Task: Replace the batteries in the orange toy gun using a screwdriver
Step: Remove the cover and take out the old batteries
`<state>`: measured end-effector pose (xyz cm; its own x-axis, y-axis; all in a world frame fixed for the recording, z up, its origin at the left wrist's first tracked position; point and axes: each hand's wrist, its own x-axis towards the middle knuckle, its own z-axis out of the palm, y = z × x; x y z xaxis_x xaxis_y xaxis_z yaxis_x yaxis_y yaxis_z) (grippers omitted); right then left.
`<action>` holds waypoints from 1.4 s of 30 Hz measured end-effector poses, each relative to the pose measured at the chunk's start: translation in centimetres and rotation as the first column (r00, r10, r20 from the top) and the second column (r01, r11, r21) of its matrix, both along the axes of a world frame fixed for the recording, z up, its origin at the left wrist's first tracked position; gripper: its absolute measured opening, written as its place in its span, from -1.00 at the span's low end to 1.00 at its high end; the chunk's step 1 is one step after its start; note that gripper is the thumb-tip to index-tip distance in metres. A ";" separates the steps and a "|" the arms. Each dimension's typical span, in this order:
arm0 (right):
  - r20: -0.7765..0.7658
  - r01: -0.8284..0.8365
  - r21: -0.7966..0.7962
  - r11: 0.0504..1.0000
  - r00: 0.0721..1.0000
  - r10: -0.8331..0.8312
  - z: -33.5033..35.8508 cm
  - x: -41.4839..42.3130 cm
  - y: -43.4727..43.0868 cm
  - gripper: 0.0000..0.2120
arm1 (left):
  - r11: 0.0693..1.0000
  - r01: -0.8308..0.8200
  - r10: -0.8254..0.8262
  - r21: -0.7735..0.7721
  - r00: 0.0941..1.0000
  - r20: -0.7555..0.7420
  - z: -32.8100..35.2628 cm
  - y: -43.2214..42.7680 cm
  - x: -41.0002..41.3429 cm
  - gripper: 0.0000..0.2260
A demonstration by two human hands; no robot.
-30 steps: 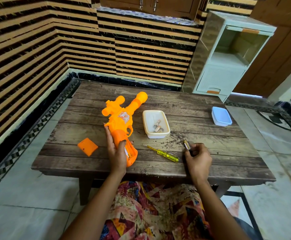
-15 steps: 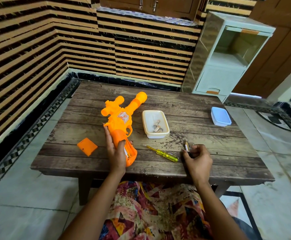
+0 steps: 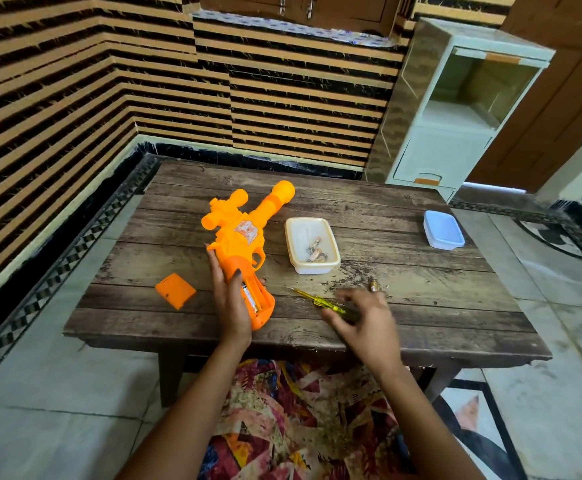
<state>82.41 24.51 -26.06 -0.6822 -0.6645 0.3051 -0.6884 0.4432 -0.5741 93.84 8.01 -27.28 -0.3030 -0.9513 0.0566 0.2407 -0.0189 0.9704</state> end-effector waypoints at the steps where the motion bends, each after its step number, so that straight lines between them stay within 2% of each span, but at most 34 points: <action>1: -0.014 -0.044 0.086 0.995 0.999 0.046 -0.1 0.2 -0.5 -0.65 | 1.000 -0.005 0.005 -0.023 1.000 0.003 0.2 0.0 0.1 -0.44; 4: -0.029 -0.039 0.170 0.985 0.999 0.044 -0.4 0.6 -1.3 -0.69 | 0.999 -0.038 0.039 -0.036 0.999 0.034 0.2 0.1 -0.1 -0.52; 6: 0.041 -0.037 0.056 0.998 0.999 0.034 -0.3 0.9 -1.2 -0.76 | 0.997 -0.057 0.058 -0.043 0.998 0.033 0.1 0.0 -0.2 -0.53; 9: 0.167 -0.084 -0.179 0.980 0.979 0.115 1.3 1.3 -0.9 -0.77 | 0.997 -0.055 0.058 -0.056 0.997 0.058 0.0 0.0 -0.2 -0.52; 11: 0.188 -0.140 -0.218 0.966 0.965 0.182 3.1 1.6 -0.9 -0.77 | 0.997 -0.063 0.065 -0.032 0.997 0.048 -0.1 -0.1 -0.3 -0.52; 13: 0.168 -0.215 -0.173 0.961 0.955 0.244 4.9 1.8 -1.3 -0.80 | 0.999 -0.035 0.035 -0.001 0.999 -0.007 -0.3 -0.2 -0.5 -0.48; 16: 0.079 -0.320 0.047 0.946 0.946 0.316 6.7 1.9 -2.1 -0.87 | 1.000 -0.011 0.011 -0.012 0.999 -0.053 -0.6 -0.3 -0.6 -0.52; 18: 0.018 -0.332 0.190 0.924 0.942 0.335 7.6 2.2 -2.7 -0.87 | 0.999 -0.005 0.004 -0.046 0.999 -0.033 -0.9 -0.3 -0.6 -0.55; 20: 0.004 -0.346 0.250 0.904 0.934 0.357 8.2 2.7 -3.2 -0.86 | 0.998 0.011 -0.012 -0.067 1.000 -0.024 -0.9 -0.2 -0.4 -0.53; 23: -0.011 -0.356 0.269 0.895 0.928 0.373 8.8 3.1 -3.9 -0.85 | 0.983 -0.009 0.025 -0.182 0.996 0.085 -0.6 -0.2 -0.2 -0.54; 26: 0.005 -0.380 0.284 0.880 0.919 0.395 9.1 2.9 -4.5 -0.86 | 0.948 -0.068 0.130 -0.311 0.975 0.183 -0.6 -0.1 -0.1 -0.60; 29: 0.023 -0.406 0.292 0.866 0.908 0.418 9.3 2.7 -4.8 -0.86 | 0.976 -0.074 0.108 -0.207 0.982 0.158 -1.2 -0.2 -0.1 -0.52; 32: 0.088 -0.419 0.274 0.865 0.907 0.412 9.3 2.4 -4.9 -0.88 | 0.990 -0.084 0.098 -0.116 0.987 0.126 -1.3 -0.3 -0.1 -0.53; 35: 0.144 -0.423 0.270 0.865 0.906 0.399 9.2 2.1 -4.9 -0.89 | 1.000 -0.025 0.025 -0.009 1.000 -0.008 -0.3 -0.2 -0.3 -0.58; 38: 0.177 -0.433 0.269 0.860 0.900 0.398 9.4 1.8 -5.1 -0.89 | 1.000 -0.010 0.011 0.017 0.998 -0.059 -0.2 -0.1 -0.5 -0.57; 42: 0.191 -0.454 0.303 0.838 0.890 0.413 10.0 1.6 -5.7 -0.89 | 0.999 -0.051 0.051 -0.011 0.998 -0.027 -0.2 -0.2 -0.4 -0.58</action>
